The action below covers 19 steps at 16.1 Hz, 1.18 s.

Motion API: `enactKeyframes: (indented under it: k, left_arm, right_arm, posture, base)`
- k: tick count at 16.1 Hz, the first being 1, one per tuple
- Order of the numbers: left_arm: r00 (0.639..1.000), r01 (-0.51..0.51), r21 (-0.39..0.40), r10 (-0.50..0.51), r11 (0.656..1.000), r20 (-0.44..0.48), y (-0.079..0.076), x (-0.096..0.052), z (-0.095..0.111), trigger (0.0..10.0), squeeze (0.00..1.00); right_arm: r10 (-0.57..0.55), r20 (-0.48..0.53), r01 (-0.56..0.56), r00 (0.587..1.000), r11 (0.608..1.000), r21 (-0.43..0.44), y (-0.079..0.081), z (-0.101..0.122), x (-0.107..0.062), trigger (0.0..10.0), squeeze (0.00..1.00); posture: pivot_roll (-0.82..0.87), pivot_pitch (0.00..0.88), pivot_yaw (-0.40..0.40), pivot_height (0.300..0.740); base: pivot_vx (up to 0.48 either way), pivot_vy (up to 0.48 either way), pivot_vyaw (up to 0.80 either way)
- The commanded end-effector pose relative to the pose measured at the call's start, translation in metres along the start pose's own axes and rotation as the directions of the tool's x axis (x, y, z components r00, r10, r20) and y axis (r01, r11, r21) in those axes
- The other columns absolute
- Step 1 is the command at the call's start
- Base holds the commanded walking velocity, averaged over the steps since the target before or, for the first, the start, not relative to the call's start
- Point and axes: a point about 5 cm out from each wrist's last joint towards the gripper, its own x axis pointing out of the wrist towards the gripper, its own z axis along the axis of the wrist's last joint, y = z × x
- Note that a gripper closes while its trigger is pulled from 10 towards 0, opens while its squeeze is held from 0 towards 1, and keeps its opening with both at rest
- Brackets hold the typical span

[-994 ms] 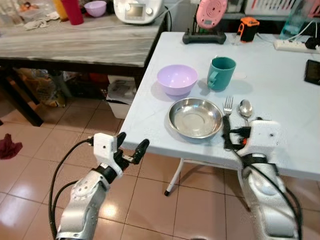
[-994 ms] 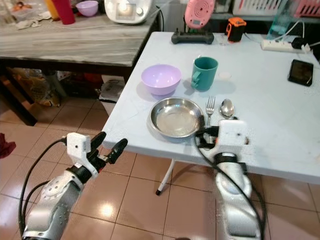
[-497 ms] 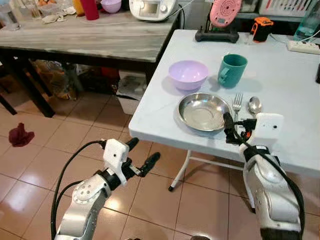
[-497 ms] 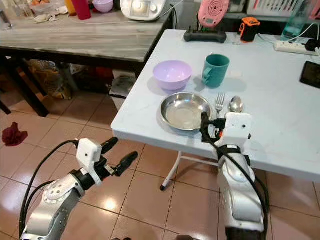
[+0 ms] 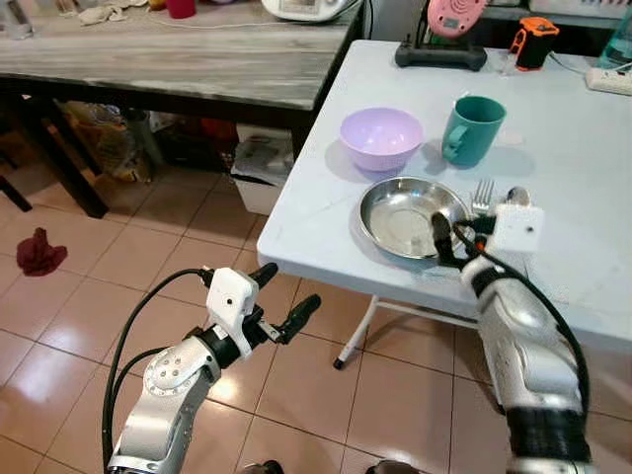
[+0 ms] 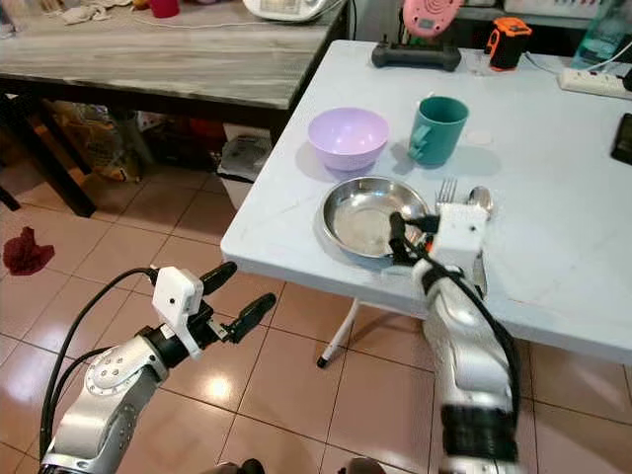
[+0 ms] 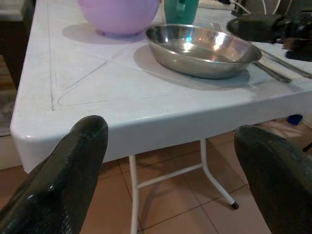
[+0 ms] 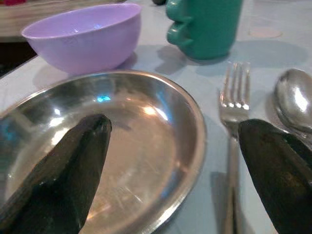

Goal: Setting the table

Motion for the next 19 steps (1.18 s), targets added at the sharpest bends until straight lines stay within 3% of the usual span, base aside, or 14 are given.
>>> enactKeyframes:
  k: [1, 2, 3, 6, 11, 19]
  left_arm:
    - [1.0, 0.012, 0.012, -0.012, 1.0, -0.007, -0.001, -0.002, -0.001, 10.0, 0.0]
    - [1.0, 0.013, 0.016, -0.013, 1.0, -0.006, -0.001, -0.002, -0.001, 10.0, 0.0]
    - [1.0, 0.012, 0.018, -0.012, 1.0, -0.004, 0.0, -0.003, 0.0, 10.0, 0.0]
    - [1.0, 0.016, 0.025, -0.016, 1.0, 0.003, -0.001, -0.003, 0.002, 10.0, 0.0]
    - [0.999, 0.038, 0.046, -0.038, 0.998, 0.009, -0.002, -0.002, 0.003, 10.0, 0.0]
    - [0.998, 0.055, 0.066, -0.056, 0.996, 0.013, -0.003, 0.0, 0.003, 10.0, 0.0]
  right_arm:
    - [0.001, -0.016, 0.0, 1.0, 0.999, 0.035, 0.001, -0.002, 0.004, 9.9, 0.0]
    - [-0.001, -0.031, 0.002, 1.0, 0.999, 0.046, 0.002, -0.003, 0.006, 7.1, 0.0]
    - [-0.003, -0.043, 0.004, 0.999, 0.999, 0.045, 0.002, -0.005, 0.007, 2.2, 0.0]
    - [-0.016, -0.071, 0.021, 0.997, 0.998, 0.062, -0.001, -0.01, 0.009, 0.0, 0.0]
    - [-0.03, -0.092, 0.039, 0.995, 0.995, 0.091, -0.008, -0.014, 0.012, 0.0, 0.0]
    - [0.018, -0.144, 0.013, 0.989, 0.977, 0.212, -0.007, -0.018, 0.016, 0.0, 0.0]
  posture:
    - [-0.23, 0.148, 0.055, 0.74]
    - [-0.23, 0.148, 0.055, 0.74]
    - [-0.22, 0.148, 0.054, 0.74]
    - [-0.22, 0.149, 0.054, 0.74]
    - [-0.22, 0.146, 0.058, 0.74]
    - [-0.22, 0.144, 0.056, 0.74]
  base:
    - [0.0, 0.0, 0.0]
    - [0.0, 0.0, 0.0]
    - [0.0, 0.0, 0.0]
    - [0.0, 0.0, 0.0]
    - [0.0, 0.0, 0.0]
    - [0.0, 0.0, 0.0]
